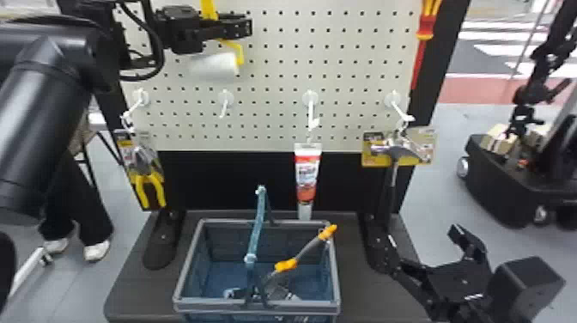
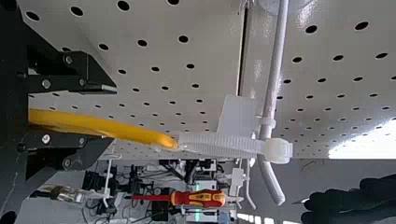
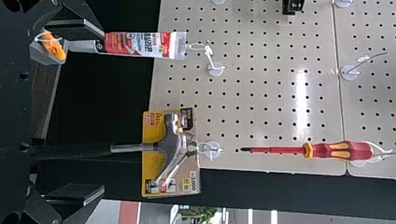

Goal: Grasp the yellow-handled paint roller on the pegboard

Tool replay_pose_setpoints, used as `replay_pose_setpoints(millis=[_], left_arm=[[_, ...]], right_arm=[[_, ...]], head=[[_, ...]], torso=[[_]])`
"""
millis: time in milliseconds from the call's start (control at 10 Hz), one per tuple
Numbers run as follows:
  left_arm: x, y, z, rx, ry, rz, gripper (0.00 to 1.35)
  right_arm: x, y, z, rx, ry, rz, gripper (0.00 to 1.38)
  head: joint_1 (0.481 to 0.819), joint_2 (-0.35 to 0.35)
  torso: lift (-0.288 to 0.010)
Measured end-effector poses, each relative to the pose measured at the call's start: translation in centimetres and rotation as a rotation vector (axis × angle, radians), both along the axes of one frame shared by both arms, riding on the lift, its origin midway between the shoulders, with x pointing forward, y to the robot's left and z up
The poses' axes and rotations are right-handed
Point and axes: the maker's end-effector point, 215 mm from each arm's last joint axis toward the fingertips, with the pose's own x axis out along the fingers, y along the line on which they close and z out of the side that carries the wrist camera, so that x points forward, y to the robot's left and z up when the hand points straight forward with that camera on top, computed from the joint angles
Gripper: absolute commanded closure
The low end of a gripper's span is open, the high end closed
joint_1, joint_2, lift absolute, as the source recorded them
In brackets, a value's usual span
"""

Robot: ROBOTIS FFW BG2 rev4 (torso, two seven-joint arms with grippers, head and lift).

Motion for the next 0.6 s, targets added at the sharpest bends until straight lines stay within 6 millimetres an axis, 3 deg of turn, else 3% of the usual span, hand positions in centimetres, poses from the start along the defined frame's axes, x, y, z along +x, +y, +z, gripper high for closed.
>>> replay_pose_setpoints(millis=[600], left_arm=[[-0.1, -0.35, -0.39, -0.011, 0.001, -0.004, 1.22]], right_arm=[[-0.15, -0.02, -0.36, -0.003, 0.011, 0.001, 0.14]], head=[[0.549, 0.0]], torso=[[-0.1]])
